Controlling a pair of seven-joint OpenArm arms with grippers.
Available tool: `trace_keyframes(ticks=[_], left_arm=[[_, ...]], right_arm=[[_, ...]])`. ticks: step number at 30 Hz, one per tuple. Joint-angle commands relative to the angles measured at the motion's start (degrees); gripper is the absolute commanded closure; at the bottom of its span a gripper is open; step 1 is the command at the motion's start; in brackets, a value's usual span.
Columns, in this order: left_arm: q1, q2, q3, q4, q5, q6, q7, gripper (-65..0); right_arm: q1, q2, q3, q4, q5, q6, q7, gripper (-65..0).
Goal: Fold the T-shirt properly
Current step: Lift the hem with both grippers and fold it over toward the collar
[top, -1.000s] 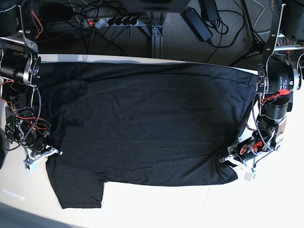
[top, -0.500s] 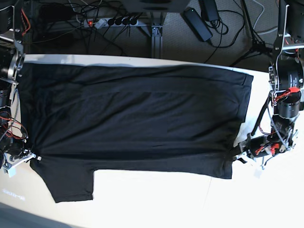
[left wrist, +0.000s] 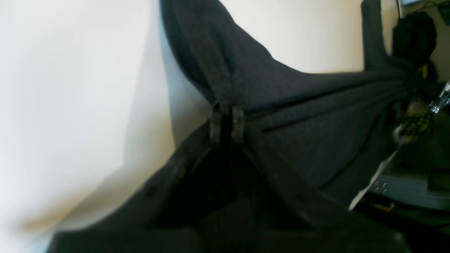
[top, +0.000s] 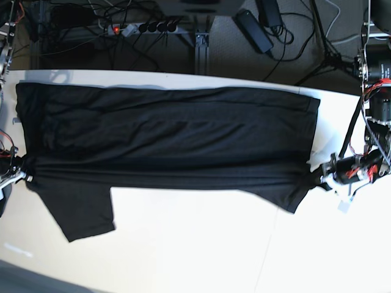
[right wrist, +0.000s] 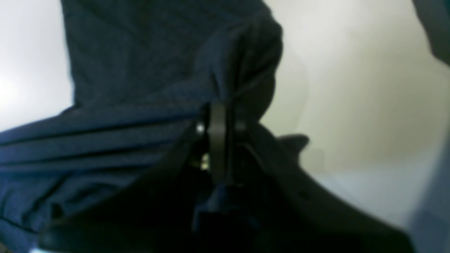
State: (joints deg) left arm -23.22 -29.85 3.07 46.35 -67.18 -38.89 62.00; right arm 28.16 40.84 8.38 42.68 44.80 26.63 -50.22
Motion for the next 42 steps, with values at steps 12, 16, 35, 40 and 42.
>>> trace_keyframes(ticks=[12, 16, 35, 40, 42], left_arm=[[6.60, -3.04, -0.35, 11.28, -0.66, -1.11, -0.70, 0.0], [6.43, -3.02, -0.35, 11.37, -1.29, -1.11, -1.46, 0.0], [6.43, -3.04, -0.35, 11.37, -0.96, -1.11, -0.44, 0.0], [6.45, -3.04, -0.35, 11.37, -0.98, -1.11, -0.42, 0.0], [6.47, -3.06, -0.35, 11.37, -0.98, -1.11, -0.33, 0.0]], right_arm=[[-12.44, 2.89, 10.58, 6.86, 0.33, 3.78, 1.16, 0.0], [-12.61, 2.82, 11.06, 6.71, -1.53, 3.76, 2.21, -18.1], [0.20, -1.18, 10.86, -2.99, -9.33, 3.58, 15.10, -43.7], [1.88, -4.61, 10.03, -8.79, -11.96, 3.52, 21.09, -43.7], [2.14, -6.19, 10.03, -9.70, -13.00, 3.37, 21.77, -43.7]])
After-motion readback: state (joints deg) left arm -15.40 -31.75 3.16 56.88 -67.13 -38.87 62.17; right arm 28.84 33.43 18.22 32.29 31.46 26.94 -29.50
